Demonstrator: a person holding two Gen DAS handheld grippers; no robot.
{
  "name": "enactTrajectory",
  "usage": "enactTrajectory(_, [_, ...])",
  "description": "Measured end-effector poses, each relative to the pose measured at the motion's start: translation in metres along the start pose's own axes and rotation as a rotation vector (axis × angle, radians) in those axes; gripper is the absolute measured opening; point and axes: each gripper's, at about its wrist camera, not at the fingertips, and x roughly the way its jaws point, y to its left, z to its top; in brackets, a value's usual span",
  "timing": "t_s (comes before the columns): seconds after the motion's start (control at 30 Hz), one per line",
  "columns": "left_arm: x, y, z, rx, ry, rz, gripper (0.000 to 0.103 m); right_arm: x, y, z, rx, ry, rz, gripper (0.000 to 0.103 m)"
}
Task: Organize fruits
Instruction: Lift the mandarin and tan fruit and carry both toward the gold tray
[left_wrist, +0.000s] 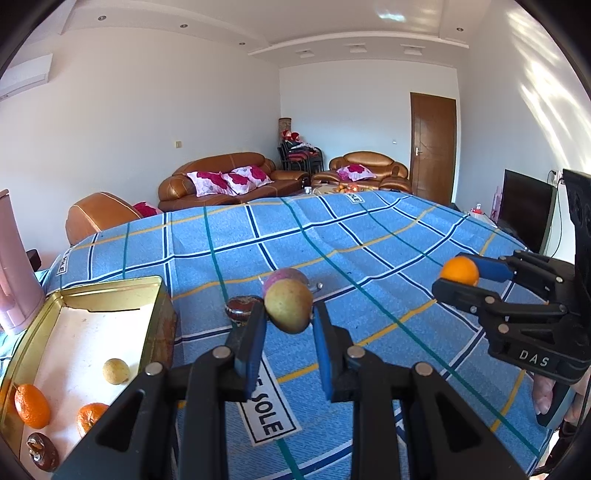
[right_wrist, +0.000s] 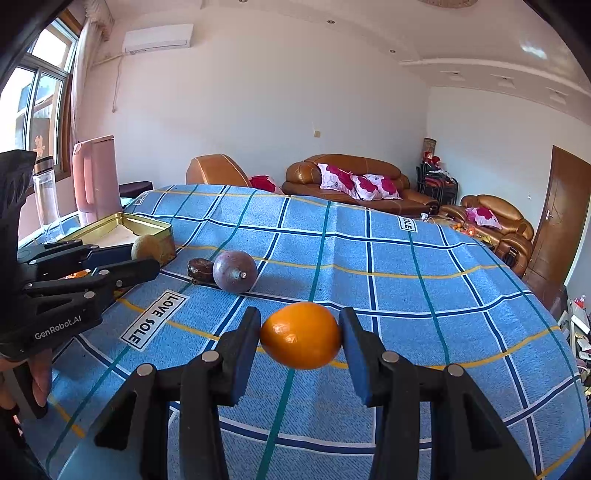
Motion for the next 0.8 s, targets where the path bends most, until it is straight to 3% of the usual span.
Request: enactTrajectory(0.8, [-0.023,-0.001,-0.002,0.004,-0.1,0.032,0.027,-0.022,0.003,-0.001,-0.011,-0.119,-0.005,0.046])
